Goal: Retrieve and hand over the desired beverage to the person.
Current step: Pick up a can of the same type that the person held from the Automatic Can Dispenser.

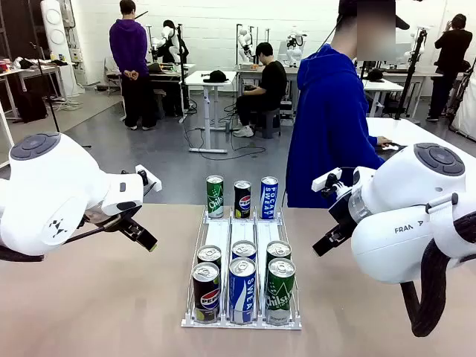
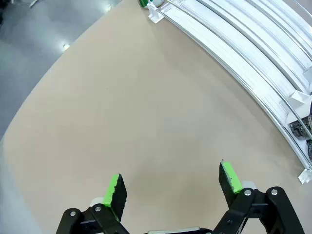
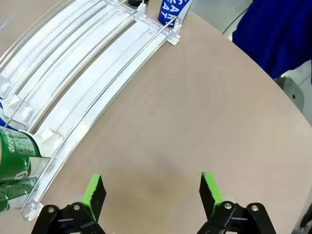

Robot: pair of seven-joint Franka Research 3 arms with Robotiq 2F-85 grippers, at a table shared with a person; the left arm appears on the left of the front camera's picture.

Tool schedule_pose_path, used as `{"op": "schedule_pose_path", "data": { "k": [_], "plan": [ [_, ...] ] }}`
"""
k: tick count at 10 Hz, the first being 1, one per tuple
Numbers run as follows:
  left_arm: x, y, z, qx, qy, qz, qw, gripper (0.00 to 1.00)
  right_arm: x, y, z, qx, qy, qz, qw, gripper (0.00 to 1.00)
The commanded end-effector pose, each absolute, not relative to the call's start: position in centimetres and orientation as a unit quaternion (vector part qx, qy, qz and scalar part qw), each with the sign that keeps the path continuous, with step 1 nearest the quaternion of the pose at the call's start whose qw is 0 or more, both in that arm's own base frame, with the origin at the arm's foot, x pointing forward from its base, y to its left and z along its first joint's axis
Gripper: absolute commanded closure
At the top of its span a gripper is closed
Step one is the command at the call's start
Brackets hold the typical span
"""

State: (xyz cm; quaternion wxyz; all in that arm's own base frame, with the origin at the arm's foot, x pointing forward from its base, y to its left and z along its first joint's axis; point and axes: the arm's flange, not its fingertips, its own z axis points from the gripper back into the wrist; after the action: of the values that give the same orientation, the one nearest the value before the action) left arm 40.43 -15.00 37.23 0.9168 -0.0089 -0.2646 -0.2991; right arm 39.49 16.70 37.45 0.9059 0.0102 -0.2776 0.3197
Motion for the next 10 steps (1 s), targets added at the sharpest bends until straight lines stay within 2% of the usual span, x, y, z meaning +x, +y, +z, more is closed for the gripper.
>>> {"op": "schedule_pose_path", "data": {
  "k": [1,10],
  "plan": [
    [40.43,-15.01,37.22,-0.009,-0.265,-0.299,0.917,0.0,39.49,16.7,37.44,0.01,-0.278,0.32,0.906,0.0],
    [40.43,-15.01,37.22,-0.009,-0.265,-0.299,0.917,0.0,39.49,16.7,37.44,0.01,-0.278,0.32,0.906,0.0]
  ]
}}
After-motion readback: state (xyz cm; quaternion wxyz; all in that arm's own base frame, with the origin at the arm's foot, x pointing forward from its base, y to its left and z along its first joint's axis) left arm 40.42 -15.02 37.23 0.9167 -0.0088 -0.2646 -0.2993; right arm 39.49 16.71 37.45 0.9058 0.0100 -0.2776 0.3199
